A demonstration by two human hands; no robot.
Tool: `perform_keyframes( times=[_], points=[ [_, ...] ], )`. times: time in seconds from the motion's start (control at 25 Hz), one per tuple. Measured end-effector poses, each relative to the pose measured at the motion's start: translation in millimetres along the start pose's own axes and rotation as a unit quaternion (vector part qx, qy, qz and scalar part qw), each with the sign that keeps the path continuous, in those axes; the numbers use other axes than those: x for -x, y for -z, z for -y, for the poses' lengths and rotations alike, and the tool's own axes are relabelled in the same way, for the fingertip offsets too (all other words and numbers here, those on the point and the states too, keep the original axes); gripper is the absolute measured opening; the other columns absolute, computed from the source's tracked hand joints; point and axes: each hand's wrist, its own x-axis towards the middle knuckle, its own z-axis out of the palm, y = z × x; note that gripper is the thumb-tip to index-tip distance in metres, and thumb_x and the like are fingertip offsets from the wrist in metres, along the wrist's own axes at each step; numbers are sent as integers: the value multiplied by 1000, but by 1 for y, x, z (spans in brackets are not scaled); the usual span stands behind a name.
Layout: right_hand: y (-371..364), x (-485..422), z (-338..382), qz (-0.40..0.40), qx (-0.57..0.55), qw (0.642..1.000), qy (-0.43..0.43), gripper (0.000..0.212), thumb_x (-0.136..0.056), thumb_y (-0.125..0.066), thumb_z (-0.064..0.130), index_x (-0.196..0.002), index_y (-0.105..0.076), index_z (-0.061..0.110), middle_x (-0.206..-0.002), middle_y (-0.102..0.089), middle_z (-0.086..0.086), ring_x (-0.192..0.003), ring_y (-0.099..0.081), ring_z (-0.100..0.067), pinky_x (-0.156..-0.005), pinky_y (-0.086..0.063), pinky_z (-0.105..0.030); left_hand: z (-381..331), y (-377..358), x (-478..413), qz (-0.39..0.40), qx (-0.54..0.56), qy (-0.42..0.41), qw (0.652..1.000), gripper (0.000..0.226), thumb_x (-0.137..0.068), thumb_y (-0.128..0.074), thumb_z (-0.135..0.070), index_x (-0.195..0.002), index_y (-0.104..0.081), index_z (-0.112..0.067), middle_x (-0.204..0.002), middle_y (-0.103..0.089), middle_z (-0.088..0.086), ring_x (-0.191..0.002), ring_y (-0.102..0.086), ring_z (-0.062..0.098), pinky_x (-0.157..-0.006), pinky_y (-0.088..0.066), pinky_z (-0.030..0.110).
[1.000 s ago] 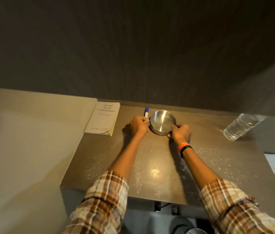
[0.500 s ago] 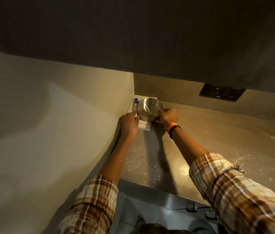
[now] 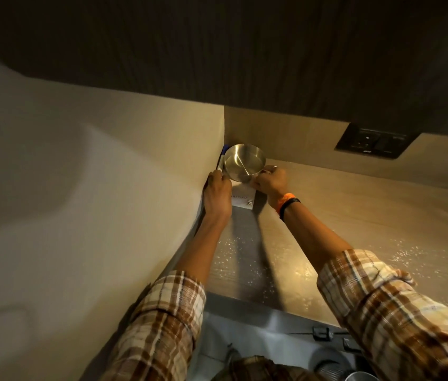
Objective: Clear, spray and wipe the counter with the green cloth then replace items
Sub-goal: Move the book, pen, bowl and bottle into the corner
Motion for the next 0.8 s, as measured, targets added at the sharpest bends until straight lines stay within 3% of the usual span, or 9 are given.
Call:
perform_keyframes(
  times=[0.12, 0.2, 0.28, 0.36, 0.52, 0.64, 0.8],
  points=[
    [14, 12, -6, 98, -16, 995, 10, 27, -91, -60, -8, -117, -62, -5, -112, -65, -22, -113, -64, -36, -100, -56, -50, -12, 3, 18, 29, -58, -14, 998, 38, -98, -59, -13, -134, -54, -4, -140, -55, 15, -130, -52, 27, -108, -46, 34],
    [30, 20, -12, 102, 50, 991, 74, 36, -93, -62, 1, -129, -57, 0, -127, -64, -22, -123, -61, -35, -107, -50, -54, -25, 5, 33, 19, -30, 1, 999, 41, -97, -57, -14, -136, -52, -2, -142, -54, 17, -130, -54, 30, -103, -52, 35],
    [65, 28, -24, 49, 185, 968, 162, 57, -95, -66, 20, -146, -45, 4, -151, -48, -18, -140, -48, -32, -117, -41, -49, -51, 6, 53, -11, -8, -38, 999, 44, -95, -56, -18, -136, -53, -2, -140, -57, 17, -127, -56, 30, -102, -53, 37],
    [117, 35, -41, -27, 332, 915, 228, 73, -93, -67, 40, -152, -37, 10, -162, -30, -16, -149, -31, -32, -123, -32, -47, -85, -2, 72, -33, 0, -108, 994, 52, -93, -57, -27, -140, -50, -5, -143, -54, 16, -133, -52, 29, -108, -48, 41],
    [242, 51, -72, -127, 441, 862, 215, 88, -89, -63, 59, -157, -29, 15, -167, -18, -14, -153, -22, -34, -122, -31, -51, -184, -29, 96, 73, 68, -178, 979, 72, -94, -51, -42, -155, -23, -16, -164, -26, 8, -153, -21, 25, -124, -26, 45],
    [322, 68, -88, -224, 398, 865, 210, 81, -90, -62, 57, -153, -33, 18, -161, -29, -12, -146, -33, -30, -117, -37, -47, -269, -51, 104, 185, 118, -241, 945, 83, -94, -56, -40, -159, -12, -14, -168, -12, 8, -156, -6, 27, -127, -13, 42],
    [414, 74, -83, -350, 177, 900, 193, 57, -91, -70, 31, -139, -46, 11, -142, -40, -15, -128, -48, -32, -111, -43, -44, -380, -59, 109, 254, 172, -284, 908, 89, -91, -66, -30, -159, -11, -10, -164, -20, 18, -152, -21, 34, -124, -22, 45]
  ],
)
